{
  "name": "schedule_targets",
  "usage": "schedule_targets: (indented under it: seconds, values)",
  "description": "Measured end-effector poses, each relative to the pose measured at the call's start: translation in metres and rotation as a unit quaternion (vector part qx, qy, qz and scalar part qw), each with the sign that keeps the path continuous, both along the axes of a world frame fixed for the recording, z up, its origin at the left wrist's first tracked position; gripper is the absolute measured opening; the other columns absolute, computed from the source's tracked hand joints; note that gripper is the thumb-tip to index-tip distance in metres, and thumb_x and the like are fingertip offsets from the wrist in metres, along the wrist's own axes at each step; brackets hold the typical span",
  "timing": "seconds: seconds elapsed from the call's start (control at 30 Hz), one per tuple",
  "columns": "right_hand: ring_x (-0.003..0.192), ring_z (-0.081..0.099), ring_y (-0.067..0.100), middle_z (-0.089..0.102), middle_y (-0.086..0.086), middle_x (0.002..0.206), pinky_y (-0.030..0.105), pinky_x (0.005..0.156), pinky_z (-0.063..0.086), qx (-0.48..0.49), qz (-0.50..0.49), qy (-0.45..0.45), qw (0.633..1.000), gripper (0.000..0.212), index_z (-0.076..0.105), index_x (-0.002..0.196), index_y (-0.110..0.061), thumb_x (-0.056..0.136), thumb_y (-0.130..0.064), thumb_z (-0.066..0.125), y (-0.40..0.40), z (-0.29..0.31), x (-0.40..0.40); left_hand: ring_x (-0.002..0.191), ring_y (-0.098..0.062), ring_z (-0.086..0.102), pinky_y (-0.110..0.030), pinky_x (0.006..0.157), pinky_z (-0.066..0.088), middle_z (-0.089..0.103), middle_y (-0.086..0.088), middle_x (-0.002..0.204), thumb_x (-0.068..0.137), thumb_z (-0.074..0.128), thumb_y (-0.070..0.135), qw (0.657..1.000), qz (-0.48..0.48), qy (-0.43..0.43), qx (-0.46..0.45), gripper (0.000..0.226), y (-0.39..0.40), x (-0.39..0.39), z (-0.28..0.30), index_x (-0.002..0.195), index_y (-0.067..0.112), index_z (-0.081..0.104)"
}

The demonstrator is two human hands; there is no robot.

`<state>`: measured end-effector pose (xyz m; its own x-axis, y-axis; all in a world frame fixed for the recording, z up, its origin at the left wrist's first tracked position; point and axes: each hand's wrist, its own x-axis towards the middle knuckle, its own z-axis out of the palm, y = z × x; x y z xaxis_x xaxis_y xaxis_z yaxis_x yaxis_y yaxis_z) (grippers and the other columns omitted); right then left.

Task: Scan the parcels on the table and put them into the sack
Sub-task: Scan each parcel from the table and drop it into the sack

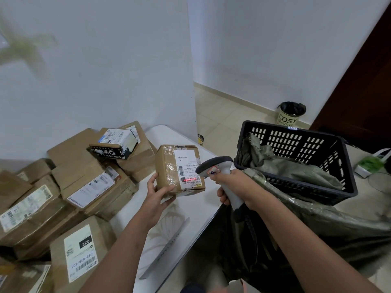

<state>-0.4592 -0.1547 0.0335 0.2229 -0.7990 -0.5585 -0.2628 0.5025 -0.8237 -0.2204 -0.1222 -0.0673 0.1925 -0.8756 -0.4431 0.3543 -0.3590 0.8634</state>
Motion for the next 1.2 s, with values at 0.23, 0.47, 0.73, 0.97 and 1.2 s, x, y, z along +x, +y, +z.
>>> schedule_targets:
  seconds: [0.23, 0.47, 0.73, 0.97, 1.2]
  values:
    - [0.050, 0.060, 0.020, 0.064, 0.009, 0.059, 0.028, 0.051, 0.048, 0.015, -0.032, -0.002, 0.999, 0.029, 0.059, 0.096, -0.004, 0.091, -0.032, 0.066, 0.001, -0.017, -0.016, 0.113, -0.027, 0.060, -0.044, 0.095, 0.053, 0.058, -0.009, 0.128, 0.090, 0.066, 0.016, 0.998, -0.057, -0.011, 0.025, 0.060, 0.008, 0.001, 0.002, 0.140, 0.038, 0.040]
    - [0.046, 0.057, 0.018, 0.061, 0.008, 0.057, 0.025, 0.047, 0.047, 0.036, -0.060, -0.016, 0.997, 0.024, 0.060, 0.083, -0.005, 0.092, -0.027, 0.065, 0.014, -0.030, -0.050, 0.117, -0.026, 0.059, -0.042, 0.092, 0.056, 0.060, -0.006, 0.130, 0.083, 0.071, 0.048, 0.959, -0.240, -0.118, 0.095, 0.054, 0.012, -0.008, 0.011, 0.132, 0.038, 0.051]
    - [0.048, 0.058, 0.019, 0.061, 0.010, 0.061, 0.026, 0.049, 0.048, 0.077, -0.047, 0.011, 0.996, 0.027, 0.063, 0.086, -0.002, 0.092, -0.028, 0.066, 0.044, -0.050, -0.111, 0.114, -0.023, 0.061, -0.038, 0.090, 0.057, 0.060, -0.007, 0.127, 0.090, 0.064, 0.044, 0.869, -0.436, -0.159, 0.173, 0.048, 0.019, -0.075, 0.022, 0.134, 0.032, 0.048]
    - [0.052, 0.058, 0.019, 0.060, 0.011, 0.065, 0.026, 0.049, 0.047, 0.153, -0.079, 0.065, 0.983, 0.030, 0.061, 0.090, -0.002, 0.093, -0.032, 0.066, 0.077, -0.090, -0.196, 0.113, -0.029, 0.063, -0.045, 0.090, 0.057, 0.056, -0.015, 0.129, 0.088, 0.070, 0.038, 0.850, -0.433, -0.096, 0.285, 0.050, 0.052, -0.139, -0.027, 0.132, 0.022, 0.052]
    - [0.053, 0.057, 0.021, 0.058, 0.013, 0.066, 0.028, 0.050, 0.048, 0.188, -0.228, 0.054, 0.954, 0.037, 0.059, 0.091, 0.000, 0.094, -0.037, 0.064, 0.116, -0.139, -0.263, 0.114, -0.034, 0.055, -0.048, 0.094, 0.055, 0.052, -0.017, 0.120, 0.087, 0.067, 0.050, 0.839, -0.354, -0.069, 0.408, 0.044, 0.085, -0.199, -0.081, 0.118, 0.020, 0.059]
